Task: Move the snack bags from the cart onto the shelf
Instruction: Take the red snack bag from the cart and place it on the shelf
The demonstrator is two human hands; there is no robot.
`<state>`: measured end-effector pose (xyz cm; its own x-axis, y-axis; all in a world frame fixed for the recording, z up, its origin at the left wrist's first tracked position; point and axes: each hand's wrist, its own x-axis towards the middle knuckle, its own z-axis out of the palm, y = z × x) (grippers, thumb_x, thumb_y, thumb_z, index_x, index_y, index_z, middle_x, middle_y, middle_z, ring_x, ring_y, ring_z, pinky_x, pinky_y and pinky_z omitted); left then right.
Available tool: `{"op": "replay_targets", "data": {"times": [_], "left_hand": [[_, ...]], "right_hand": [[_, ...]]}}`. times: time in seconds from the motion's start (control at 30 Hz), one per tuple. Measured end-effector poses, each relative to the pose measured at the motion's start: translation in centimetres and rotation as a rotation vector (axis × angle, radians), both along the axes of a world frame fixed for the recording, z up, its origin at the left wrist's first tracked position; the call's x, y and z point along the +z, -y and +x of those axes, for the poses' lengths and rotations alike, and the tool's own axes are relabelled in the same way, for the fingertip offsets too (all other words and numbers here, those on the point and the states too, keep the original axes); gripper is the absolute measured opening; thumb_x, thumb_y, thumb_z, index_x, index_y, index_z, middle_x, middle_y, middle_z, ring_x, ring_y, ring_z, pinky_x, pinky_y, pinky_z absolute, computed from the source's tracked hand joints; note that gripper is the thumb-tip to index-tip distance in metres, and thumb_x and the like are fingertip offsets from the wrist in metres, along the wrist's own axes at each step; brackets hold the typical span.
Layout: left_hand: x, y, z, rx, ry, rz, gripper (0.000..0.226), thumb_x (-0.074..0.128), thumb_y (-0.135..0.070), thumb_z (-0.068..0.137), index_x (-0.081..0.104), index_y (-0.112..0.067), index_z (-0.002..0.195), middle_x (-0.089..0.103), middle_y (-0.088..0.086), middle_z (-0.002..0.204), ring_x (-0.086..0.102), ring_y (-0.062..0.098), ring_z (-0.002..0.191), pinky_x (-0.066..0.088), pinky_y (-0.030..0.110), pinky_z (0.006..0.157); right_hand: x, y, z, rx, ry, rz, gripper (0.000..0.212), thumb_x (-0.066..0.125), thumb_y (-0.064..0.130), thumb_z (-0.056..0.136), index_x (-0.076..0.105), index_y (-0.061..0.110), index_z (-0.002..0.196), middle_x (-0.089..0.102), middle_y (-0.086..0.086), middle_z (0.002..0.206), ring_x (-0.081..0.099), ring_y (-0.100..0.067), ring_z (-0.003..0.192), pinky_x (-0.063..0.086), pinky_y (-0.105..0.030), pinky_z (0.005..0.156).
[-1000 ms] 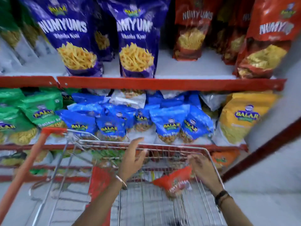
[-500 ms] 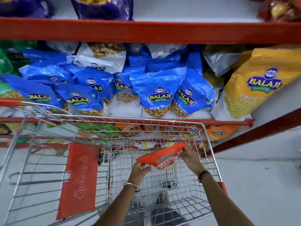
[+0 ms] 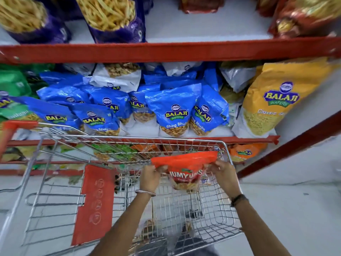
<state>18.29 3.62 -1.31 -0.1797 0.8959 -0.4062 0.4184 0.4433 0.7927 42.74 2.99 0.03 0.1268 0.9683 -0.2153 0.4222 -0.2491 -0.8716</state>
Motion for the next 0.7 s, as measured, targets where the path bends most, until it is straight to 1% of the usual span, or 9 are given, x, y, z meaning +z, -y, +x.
{"op": "replay_targets", "data": {"times": [0.1,0.13,0.17,0.23,0.3,0.33,0.47,0.57,0.7], "left_hand": [[5.7,-0.5,-0.3,0.0,-0.031,0.155,0.026,0.071,-0.035,0.073,0.072,-0.009,0.079,0.074,0.016,0.08,0.069,0.023,0.072,0.057,0.04,0.071],[8.0,-0.6,-0.2,0.005,-0.04,0.201,0.022,0.071,-0.032,0.074,0.073,-0.01,0.08,0.074,0.014,0.08,0.068,0.021,0.072,0.056,0.038,0.07],[10.3,-0.6,0.0,0.007,-0.009,0.237,0.016,0.07,-0.028,0.076,0.073,-0.012,0.078,0.073,0.012,0.078,0.068,0.023,0.072,0.056,0.039,0.071],[15.2,-0.8,0.4,0.027,0.123,0.288,0.008,0.069,-0.019,0.078,0.068,-0.019,0.07,0.072,0.009,0.074,0.071,0.026,0.067,0.06,0.045,0.068],[19.7,-1.4,0.5,0.033,0.212,0.363,0.009,0.064,-0.01,0.08,0.065,-0.017,0.075,0.068,0.002,0.071,0.069,0.014,0.057,0.06,0.03,0.056],[21.8,-1.8,0.5,0.028,0.242,0.398,0.005,0.063,-0.008,0.081,0.065,-0.011,0.08,0.067,0.001,0.069,0.068,0.009,0.052,0.058,0.022,0.051],[29.7,-4.1,0.6,0.004,0.286,0.558,0.014,0.062,-0.008,0.082,0.064,-0.017,0.071,0.066,0.004,0.063,0.064,0.021,0.054,0.055,0.022,0.049],[35.2,-6.5,1.0,-0.038,0.294,0.68,0.019,0.062,-0.009,0.082,0.061,-0.02,0.067,0.067,-0.002,0.056,0.063,0.012,0.044,0.057,0.021,0.048],[41.2,-9.8,2.2,-0.049,0.283,0.806,0.017,0.061,-0.011,0.083,0.061,-0.02,0.07,0.066,0.009,0.069,0.062,0.01,0.043,0.056,0.02,0.047]], "right_hand": [[5.1,0.2,-0.1,-0.006,-0.104,0.109,0.015,0.064,-0.003,0.081,0.068,0.004,0.068,0.066,0.017,0.049,0.058,0.006,0.047,0.044,-0.008,0.049],[7.1,0.2,0.0,-0.01,-0.129,0.142,0.021,0.064,-0.004,0.08,0.068,0.008,0.063,0.064,0.02,0.046,0.057,0.007,0.046,0.044,-0.006,0.048],[9.0,0.1,0.0,-0.015,-0.162,0.178,0.026,0.066,-0.001,0.08,0.07,0.016,0.06,0.066,0.02,0.049,0.06,0.004,0.051,0.049,-0.009,0.053],[12.6,-0.4,0.2,-0.015,-0.196,0.287,0.012,0.07,0.01,0.079,0.074,0.018,0.071,0.075,0.007,0.069,0.071,-0.015,0.07,0.058,-0.029,0.069],[16.5,-1.2,0.5,0.005,-0.206,0.391,0.005,0.07,0.016,0.079,0.074,0.015,0.082,0.077,-0.002,0.082,0.072,-0.022,0.079,0.058,-0.039,0.075],[18.3,-1.7,0.6,0.019,-0.23,0.442,0.006,0.07,0.015,0.079,0.074,0.016,0.083,0.077,0.004,0.08,0.072,-0.018,0.078,0.058,-0.038,0.072],[26.8,-3.3,0.6,0.086,-0.343,0.628,0.024,0.065,0.003,0.08,0.072,0.026,0.08,0.074,0.021,0.069,0.067,-0.001,0.071,0.058,-0.021,0.064],[32.2,-5.4,1.1,0.086,-0.372,0.726,0.021,0.064,0.002,0.081,0.07,0.022,0.081,0.073,0.019,0.065,0.065,-0.001,0.069,0.058,-0.019,0.065],[37.9,-8.5,1.4,0.099,-0.429,0.824,0.019,0.06,0.001,0.084,0.066,0.018,0.079,0.071,0.021,0.058,0.065,0.005,0.061,0.052,-0.011,0.055]]}}
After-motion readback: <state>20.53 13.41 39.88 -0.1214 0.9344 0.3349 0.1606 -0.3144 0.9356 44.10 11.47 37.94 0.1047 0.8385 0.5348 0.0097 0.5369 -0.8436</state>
